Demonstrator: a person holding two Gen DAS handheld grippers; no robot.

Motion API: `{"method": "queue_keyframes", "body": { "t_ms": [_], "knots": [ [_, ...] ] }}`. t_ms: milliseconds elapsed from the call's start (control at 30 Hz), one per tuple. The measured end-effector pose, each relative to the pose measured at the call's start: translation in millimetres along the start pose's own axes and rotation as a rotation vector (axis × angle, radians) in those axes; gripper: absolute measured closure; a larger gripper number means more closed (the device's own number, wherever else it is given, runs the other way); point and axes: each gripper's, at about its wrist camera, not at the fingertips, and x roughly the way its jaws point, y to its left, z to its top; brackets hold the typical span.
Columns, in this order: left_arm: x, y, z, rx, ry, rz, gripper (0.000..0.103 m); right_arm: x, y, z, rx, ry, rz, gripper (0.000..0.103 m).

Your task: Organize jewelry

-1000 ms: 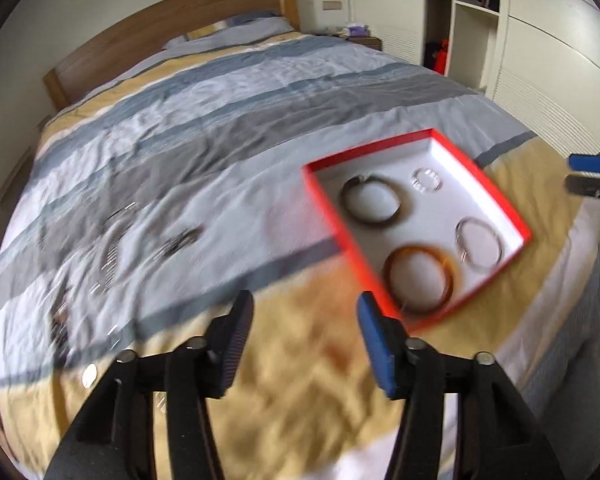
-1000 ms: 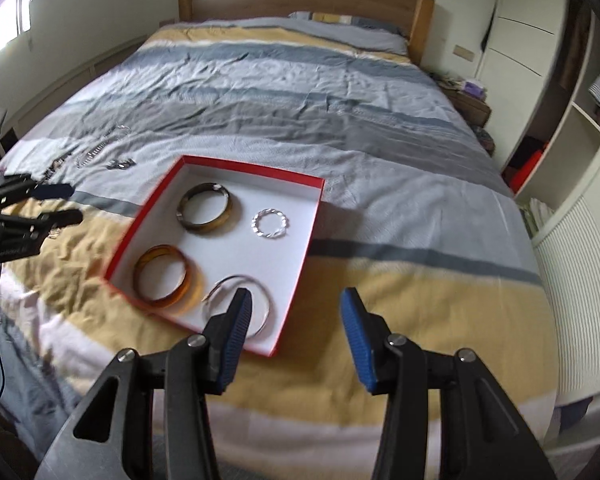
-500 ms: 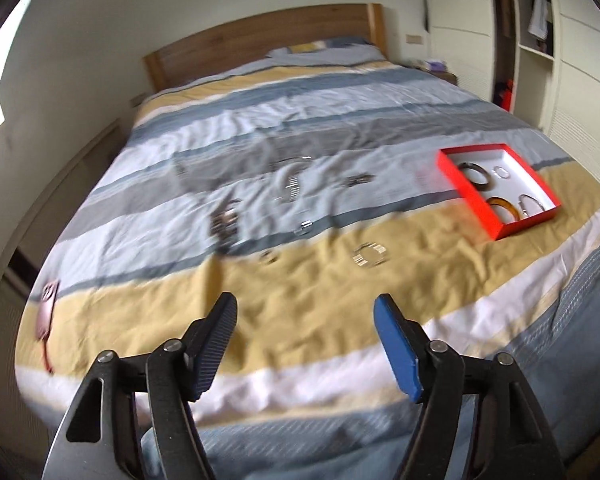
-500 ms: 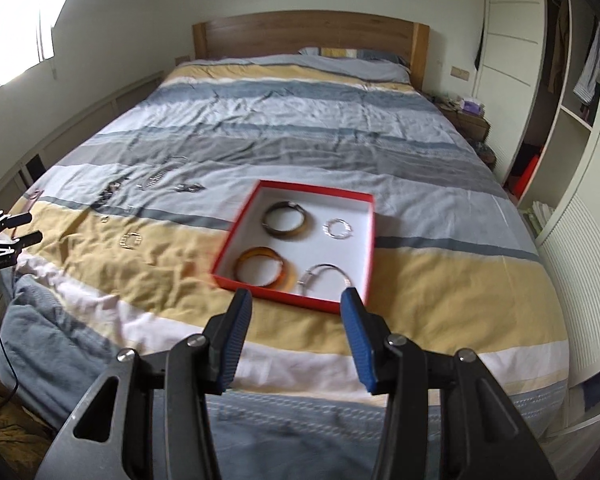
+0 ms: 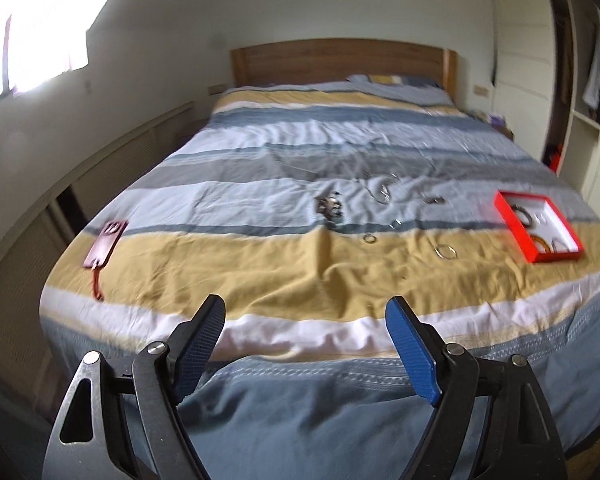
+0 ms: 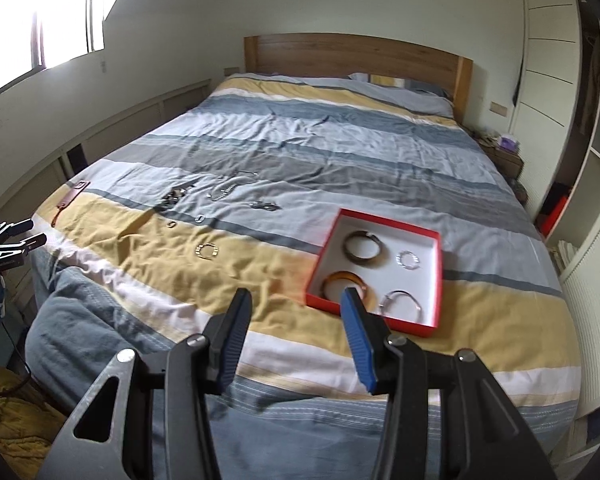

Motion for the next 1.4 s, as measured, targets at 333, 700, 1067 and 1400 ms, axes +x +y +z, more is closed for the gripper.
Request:
{"method": "queue_keyframes", "body": {
  "t_ms": [333,700,1067,1400],
  "knots": [
    [15,13,-15,-0.049,0.056,-0.025,0.022,34,44,8,-0.019,0.043,0.093,0.059],
    [102,-22,14,-0.023,0.15,-0.118,0.022,131,93,26,-0.079,0.159,0.22,0.059],
    [215,-60,53,0.048,0.243,-0.167,0.039,260,115,35,-0.108,0.313,0.333,0.059],
    [292,-79,70,0.074,0.295,-0.176,0.04,329,125,39,-0.113,0.361,0.367,0.059]
  ]
}}
